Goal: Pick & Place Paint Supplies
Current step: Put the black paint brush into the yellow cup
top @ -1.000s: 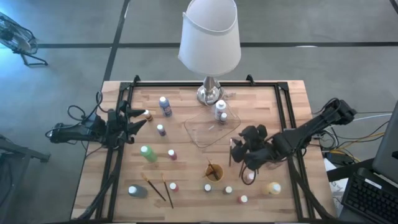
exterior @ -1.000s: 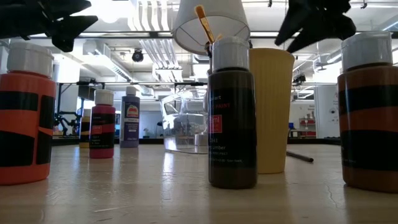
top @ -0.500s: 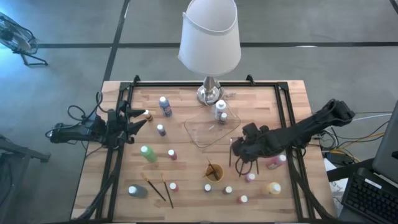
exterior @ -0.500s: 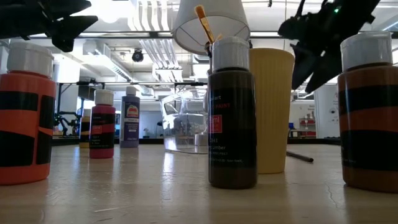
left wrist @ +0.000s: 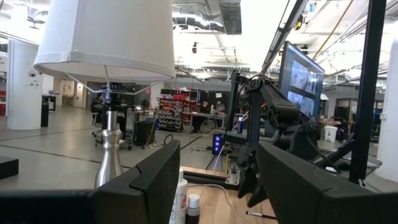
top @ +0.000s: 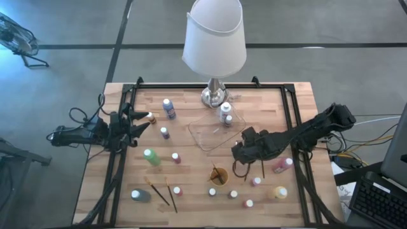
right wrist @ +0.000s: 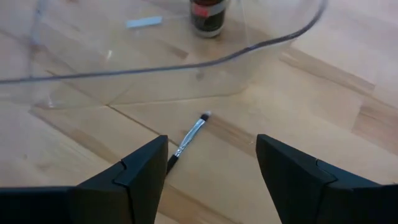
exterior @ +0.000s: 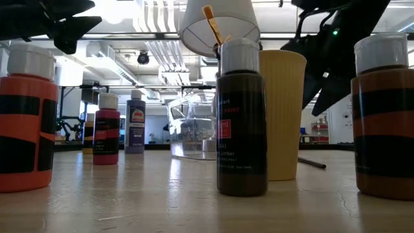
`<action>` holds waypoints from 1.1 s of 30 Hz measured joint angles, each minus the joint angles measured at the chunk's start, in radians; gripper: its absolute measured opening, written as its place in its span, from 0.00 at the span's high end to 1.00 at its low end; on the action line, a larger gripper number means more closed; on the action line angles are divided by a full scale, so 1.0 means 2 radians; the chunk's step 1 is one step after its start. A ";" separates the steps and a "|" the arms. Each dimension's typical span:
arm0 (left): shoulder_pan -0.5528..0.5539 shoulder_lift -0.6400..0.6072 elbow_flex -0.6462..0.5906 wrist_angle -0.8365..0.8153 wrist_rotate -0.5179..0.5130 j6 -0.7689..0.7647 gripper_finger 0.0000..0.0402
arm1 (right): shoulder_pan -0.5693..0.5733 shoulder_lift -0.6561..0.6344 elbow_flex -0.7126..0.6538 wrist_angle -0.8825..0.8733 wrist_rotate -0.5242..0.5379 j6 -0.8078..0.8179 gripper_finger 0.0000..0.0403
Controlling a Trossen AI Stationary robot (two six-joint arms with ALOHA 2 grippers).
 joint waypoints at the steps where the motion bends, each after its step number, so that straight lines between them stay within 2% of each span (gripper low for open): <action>1: 0.000 0.000 0.000 0.000 0.000 0.000 0.46 | 0.000 0.007 0.000 0.006 -0.002 -0.004 0.40; 12: 0.000 0.000 0.000 0.000 0.000 0.000 0.46 | -0.002 0.065 0.000 0.048 -0.009 -0.008 0.37; 24: 0.000 0.000 0.000 -0.002 0.000 0.000 0.46 | -0.029 0.099 0.000 0.079 -0.032 -0.022 0.45; 33: 0.000 0.000 0.000 -0.007 0.000 0.000 0.46 | -0.043 0.101 0.000 0.097 -0.034 -0.044 0.46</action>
